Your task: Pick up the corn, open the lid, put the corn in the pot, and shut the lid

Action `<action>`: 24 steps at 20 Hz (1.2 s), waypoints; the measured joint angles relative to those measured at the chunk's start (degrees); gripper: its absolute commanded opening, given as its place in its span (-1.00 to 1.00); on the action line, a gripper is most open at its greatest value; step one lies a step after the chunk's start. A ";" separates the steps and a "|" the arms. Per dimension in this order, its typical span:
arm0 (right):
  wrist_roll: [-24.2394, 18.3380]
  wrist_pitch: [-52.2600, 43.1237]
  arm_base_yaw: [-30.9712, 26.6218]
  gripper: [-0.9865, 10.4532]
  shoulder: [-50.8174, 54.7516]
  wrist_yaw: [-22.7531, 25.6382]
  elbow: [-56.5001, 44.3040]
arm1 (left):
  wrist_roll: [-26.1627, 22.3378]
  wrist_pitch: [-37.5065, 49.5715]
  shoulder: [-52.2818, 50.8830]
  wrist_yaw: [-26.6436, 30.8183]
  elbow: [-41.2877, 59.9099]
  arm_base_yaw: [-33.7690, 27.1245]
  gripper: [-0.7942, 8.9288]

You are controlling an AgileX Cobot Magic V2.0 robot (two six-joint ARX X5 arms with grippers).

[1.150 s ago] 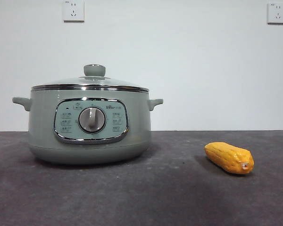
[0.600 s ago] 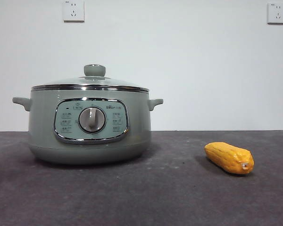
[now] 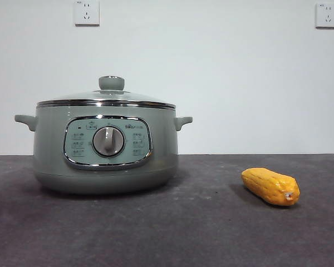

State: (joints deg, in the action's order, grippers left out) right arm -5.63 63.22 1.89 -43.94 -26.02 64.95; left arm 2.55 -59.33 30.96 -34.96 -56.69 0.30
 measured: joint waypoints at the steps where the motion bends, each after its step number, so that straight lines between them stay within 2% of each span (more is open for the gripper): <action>1: 0.00 0.00 0.00 0.23 -0.46 -0.48 0.00 | 0.00 0.00 0.46 -0.02 0.00 0.26 0.41; 4: 0.02 -0.07 0.00 0.22 -3.10 -2.29 0.00 | 0.00 0.35 1.05 -0.02 0.00 0.44 0.41; 10: 0.79 -6.03 1.88 0.21 -15.23 -2.23 0.09 | -0.15 3.26 2.58 -1.36 0.00 0.44 0.41; 12: 0.90 -7.28 4.37 0.21 -21.42 0.22 0.09 | -0.17 3.30 3.34 -1.51 0.00 0.44 0.41; 17: 2.40 -15.10 10.99 0.21 -36.22 10.08 0.09 | -0.17 4.28 4.59 -1.51 0.00 0.48 0.41; 22: 4.48 -23.80 15.98 0.21 -46.49 17.70 0.09 | -0.17 4.63 6.25 -1.46 0.00 0.48 0.41; 24: 5.27 -26.56 17.25 0.10 -49.09 19.28 0.09 | -0.17 4.79 7.19 -1.46 0.00 0.48 0.41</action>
State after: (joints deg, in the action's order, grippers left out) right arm -0.36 36.67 19.14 -93.03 -6.74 65.04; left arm 2.37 -54.54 38.15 -36.42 -56.69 0.78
